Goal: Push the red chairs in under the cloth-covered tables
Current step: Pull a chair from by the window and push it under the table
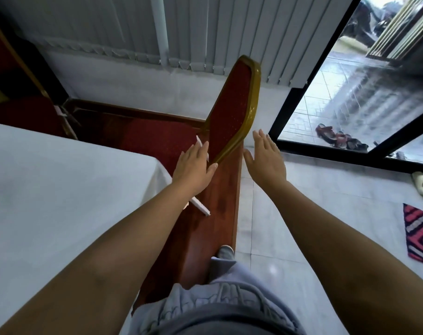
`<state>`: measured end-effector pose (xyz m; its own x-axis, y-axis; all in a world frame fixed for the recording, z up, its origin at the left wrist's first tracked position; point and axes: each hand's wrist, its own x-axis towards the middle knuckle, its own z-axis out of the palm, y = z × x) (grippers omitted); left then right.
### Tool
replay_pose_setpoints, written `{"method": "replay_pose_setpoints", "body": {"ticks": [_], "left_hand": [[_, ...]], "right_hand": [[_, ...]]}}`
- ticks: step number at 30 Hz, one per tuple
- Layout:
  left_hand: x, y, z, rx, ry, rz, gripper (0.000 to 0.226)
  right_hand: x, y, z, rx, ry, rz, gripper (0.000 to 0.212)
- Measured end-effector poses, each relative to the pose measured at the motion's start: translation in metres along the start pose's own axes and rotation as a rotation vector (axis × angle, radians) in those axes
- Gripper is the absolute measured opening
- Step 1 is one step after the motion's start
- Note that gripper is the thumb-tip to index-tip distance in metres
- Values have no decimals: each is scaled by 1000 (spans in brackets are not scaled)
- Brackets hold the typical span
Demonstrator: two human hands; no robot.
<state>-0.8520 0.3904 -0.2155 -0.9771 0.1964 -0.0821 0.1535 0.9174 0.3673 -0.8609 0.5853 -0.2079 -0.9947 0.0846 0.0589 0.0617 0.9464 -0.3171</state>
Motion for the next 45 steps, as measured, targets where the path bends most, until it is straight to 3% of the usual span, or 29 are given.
{"method": "replay_pose_setpoints", "body": {"ticks": [7,19,33,45], "left_hand": [[75,29,2,-29,2,-31,71],[148,34,-3,-108,-75,71,80],[188,53,3,-108,-192,147,92],[206,72,25,-38,-163,145,95]], "right_hand": [[97,25,-15,-18,50,-65,62],[192,27,-14,-4,68,-87,64],[252,28,-13,39,35,-147,71],[281,39,-13,166,7,-268,74]]}}
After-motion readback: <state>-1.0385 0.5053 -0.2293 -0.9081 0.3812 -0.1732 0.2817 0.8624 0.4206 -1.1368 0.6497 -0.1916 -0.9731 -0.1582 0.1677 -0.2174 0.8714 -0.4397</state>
